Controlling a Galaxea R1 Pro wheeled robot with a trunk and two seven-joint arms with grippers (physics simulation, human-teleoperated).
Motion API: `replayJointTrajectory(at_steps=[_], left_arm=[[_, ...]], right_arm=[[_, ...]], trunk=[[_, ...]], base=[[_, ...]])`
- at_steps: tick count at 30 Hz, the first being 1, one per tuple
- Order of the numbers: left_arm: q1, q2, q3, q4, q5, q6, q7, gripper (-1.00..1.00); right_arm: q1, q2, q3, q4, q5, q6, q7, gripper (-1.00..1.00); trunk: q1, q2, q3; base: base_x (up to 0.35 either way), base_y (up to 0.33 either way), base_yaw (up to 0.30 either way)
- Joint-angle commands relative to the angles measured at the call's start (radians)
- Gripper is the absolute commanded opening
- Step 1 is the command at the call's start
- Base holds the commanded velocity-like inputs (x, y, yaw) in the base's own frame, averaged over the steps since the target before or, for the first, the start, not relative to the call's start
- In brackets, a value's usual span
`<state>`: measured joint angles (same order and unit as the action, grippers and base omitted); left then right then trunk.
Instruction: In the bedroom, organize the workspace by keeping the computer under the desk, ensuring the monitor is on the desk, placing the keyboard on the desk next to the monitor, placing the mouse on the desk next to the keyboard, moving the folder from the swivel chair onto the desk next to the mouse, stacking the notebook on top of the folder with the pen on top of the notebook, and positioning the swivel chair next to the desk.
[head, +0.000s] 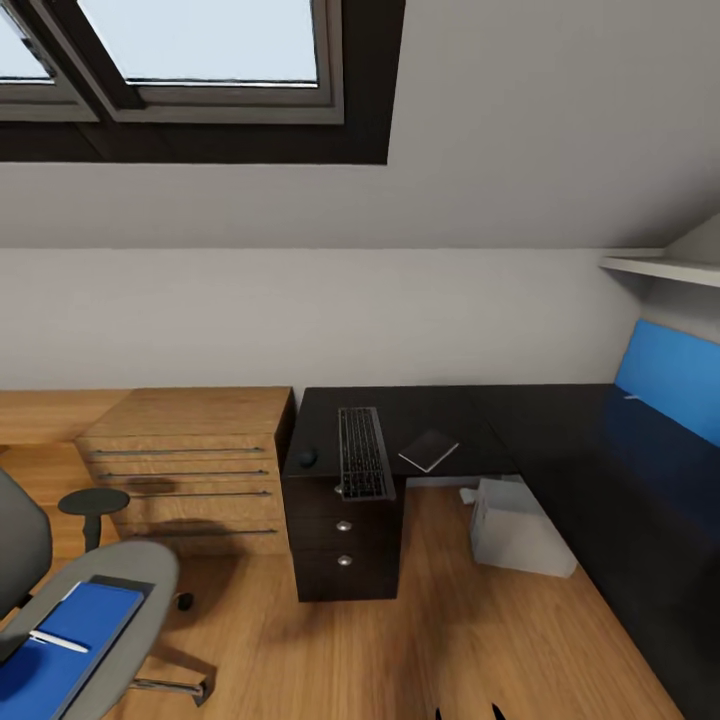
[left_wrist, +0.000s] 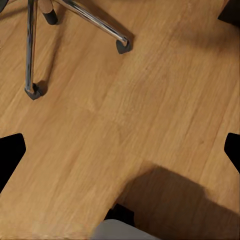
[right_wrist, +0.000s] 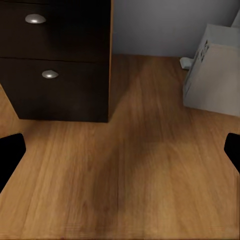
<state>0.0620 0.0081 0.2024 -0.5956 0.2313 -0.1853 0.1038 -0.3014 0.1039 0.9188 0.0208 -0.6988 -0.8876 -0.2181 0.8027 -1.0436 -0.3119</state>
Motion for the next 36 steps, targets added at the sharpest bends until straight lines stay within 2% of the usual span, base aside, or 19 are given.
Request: replayJointTrajectory(at_steps=[1, 19, 29, 36], left_arm=[[0.0, 0.0, -0.003, 0.004, 0.008, -0.002, 0.002, 1.0], [0.0, 0.0, -0.004, 0.04, 0.009, 0.002, 0.008, 1.0], [0.0, 0.0, -0.005, 0.048, 0.009, 0.003, 0.002, 1.0], [0.0, 0.001, -0.007, 0.048, 0.004, -0.002, 0.001, 1.0]], right_arm=[[-0.001, 0.0, 0.009, 0.002, 0.003, 0.004, -0.009, 1.0], [-0.001, -0.004, 0.008, 0.002, 0.002, 0.013, -0.007, 1.0], [-0.001, -0.004, 0.008, 0.002, 0.002, 0.007, -0.012, 1.0], [-0.001, -0.005, 0.007, 0.002, 0.002, 0.006, -0.012, 1.0]], trunk=[[-0.004, 0.007, 0.002], [-0.073, 0.133, 0.059], [-0.111, 0.203, 0.083], [-0.111, 0.203, 0.078]], base=[[0.0, 0.0, 0.0], [0.0, 0.0, 0.002], [0.0, 0.0, 0.211], [0.0, 0.0, 0.243]])
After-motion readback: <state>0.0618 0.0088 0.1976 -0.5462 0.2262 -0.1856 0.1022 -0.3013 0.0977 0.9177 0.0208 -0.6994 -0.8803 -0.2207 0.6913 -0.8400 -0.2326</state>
